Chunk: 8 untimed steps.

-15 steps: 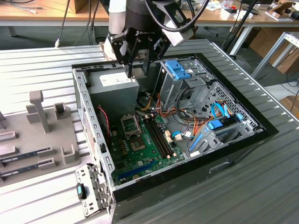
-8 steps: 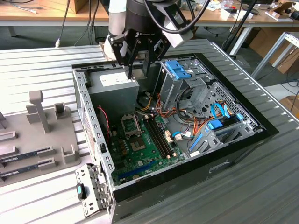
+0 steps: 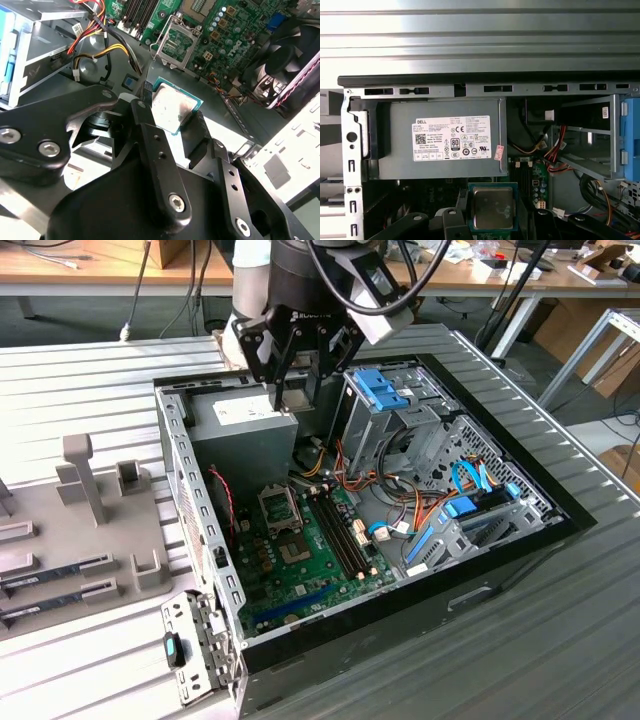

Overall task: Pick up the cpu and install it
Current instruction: 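Pick up the cpu and move it towards the insertion slot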

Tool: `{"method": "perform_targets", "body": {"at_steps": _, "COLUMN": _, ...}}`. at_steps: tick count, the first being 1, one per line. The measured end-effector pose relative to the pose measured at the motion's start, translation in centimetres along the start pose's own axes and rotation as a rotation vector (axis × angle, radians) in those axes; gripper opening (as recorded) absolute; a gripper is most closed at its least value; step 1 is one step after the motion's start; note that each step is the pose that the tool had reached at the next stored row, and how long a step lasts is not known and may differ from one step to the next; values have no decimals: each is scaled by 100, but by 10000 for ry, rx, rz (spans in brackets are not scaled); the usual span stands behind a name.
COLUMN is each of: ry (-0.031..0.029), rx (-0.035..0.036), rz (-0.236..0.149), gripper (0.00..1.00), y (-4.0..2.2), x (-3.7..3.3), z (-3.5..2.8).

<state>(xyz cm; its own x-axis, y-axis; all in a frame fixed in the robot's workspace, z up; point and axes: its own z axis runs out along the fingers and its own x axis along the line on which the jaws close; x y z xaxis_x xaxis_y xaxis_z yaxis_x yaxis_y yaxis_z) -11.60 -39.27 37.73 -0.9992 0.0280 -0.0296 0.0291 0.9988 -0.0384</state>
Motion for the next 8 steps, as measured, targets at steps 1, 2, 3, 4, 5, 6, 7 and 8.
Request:
{"method": "perform_targets", "body": {"at_steps": 1, "ry": 0, "rx": -1, "rz": 0, "gripper": 47, "y": 0, "x": 0, "z": 2}}
{"method": "perform_targets", "body": {"at_steps": 2, "ry": 0, "rx": 0, "rz": 0, "gripper": 47, "y": -1, "x": 0, "z": 4}}
{"method": "perform_targets", "body": {"at_steps": 3, "ry": 0, "rx": 0, "rz": 0, "gripper": 47, "y": -2, "x": -1, "z": 7}}
{"method": "perform_targets", "body": {"at_steps": 4, "ry": 0, "rx": 0, "rz": 0, "gripper": 47, "y": -3, "x": -1, "z": 10}}
{"method": "perform_targets", "body": {"at_steps": 5, "ry": 0, "rx": 0, "rz": 0, "gripper": 47, "y": -3, "x": -1, "z": 12}}
{"method": "perform_targets", "body": {"at_steps": 6, "ry": 0, "rx": -1, "rz": 0, "gripper": 47, "y": -4, "x": -1, "z": 14}}
{"method": "perform_targets", "body": {"at_steps": 7, "ry": 0, "rx": -1, "rz": 0, "gripper": 47, "y": -5, "x": -1, "z": 17}}
{"method": "perform_targets", "body": {"at_steps": 8, "ry": 0, "rx": -1, "rz": 0, "gripper": 47, "y": -5, "x": -2, "z": 21}}
